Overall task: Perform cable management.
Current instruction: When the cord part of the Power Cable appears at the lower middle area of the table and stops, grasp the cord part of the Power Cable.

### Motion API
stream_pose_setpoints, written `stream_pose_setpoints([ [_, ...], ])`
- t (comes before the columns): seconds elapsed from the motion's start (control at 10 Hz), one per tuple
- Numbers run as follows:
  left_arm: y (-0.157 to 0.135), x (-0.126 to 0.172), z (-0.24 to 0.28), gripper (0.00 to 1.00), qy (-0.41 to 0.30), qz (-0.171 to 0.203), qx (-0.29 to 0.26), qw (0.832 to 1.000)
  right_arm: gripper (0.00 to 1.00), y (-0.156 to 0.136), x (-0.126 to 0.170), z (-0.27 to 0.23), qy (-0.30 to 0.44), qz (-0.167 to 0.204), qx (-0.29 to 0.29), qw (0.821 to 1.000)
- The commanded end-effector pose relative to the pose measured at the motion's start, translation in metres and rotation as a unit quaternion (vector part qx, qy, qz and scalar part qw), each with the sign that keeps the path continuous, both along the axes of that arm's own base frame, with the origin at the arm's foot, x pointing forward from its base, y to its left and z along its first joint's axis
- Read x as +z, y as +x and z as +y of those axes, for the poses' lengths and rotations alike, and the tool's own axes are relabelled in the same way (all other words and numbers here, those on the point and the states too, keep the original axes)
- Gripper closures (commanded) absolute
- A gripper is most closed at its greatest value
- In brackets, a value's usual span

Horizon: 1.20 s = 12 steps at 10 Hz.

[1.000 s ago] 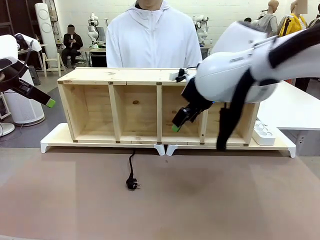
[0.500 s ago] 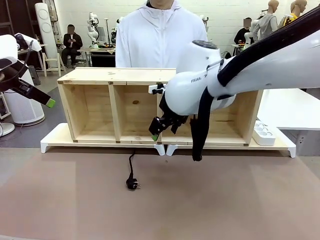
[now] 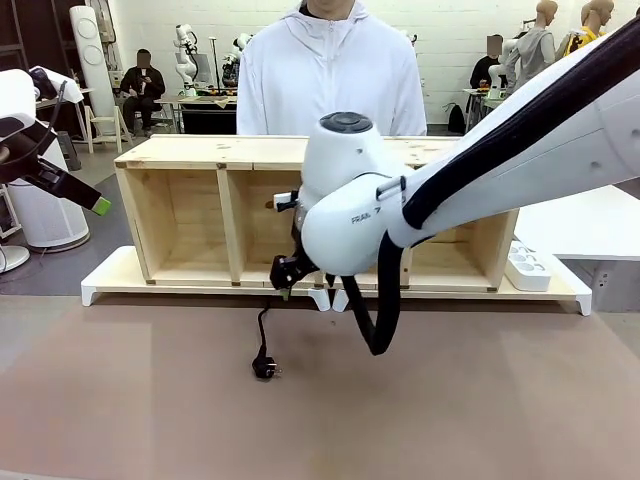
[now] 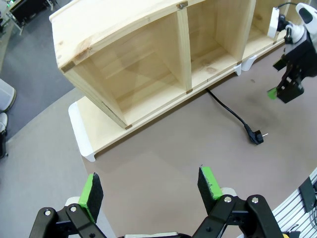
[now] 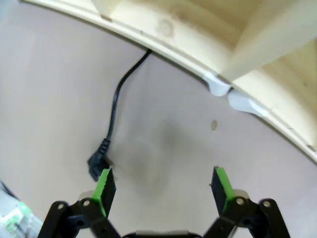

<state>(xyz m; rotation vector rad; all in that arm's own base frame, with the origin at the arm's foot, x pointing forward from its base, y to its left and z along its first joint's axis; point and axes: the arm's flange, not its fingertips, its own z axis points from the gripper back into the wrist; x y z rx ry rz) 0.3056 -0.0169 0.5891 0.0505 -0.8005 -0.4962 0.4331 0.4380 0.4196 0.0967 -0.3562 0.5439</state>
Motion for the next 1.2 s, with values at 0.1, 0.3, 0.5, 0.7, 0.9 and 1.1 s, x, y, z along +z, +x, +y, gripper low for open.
stream_pose_setpoints([
  [0.1,0.0,0.0,0.001,0.0,-0.003,0.001,0.001,1.0,0.0,-0.004,-0.023,0.049,0.009,0.002,0.039,0.999],
  [0.3,0.0,0.0,0.001,0.0,-0.003,0.001,0.001,1.0,0.0,-0.017,-0.039,0.065,0.026,0.026,0.062,0.997],
  [0.5,0.0,0.0,0.001,0.0,-0.003,0.001,0.001,1.0,0.0,-0.018,-0.057,0.076,0.022,0.052,0.07,0.996],
  [0.7,0.0,0.0,0.001,0.0,-0.003,0.001,0.001,1.0,0.0,-0.021,-0.073,0.073,0.006,0.066,0.053,0.996],
  [0.9,0.0,0.0,0.001,0.0,-0.003,0.001,0.001,1.0,0.0,-0.009,-0.084,0.069,-0.024,0.056,-0.03,0.998],
  [1.1,0.0,0.0,0.001,0.0,-0.003,0.001,0.001,1.0,0.0,-0.009,-0.093,0.069,-0.015,0.056,-0.037,0.998],
])
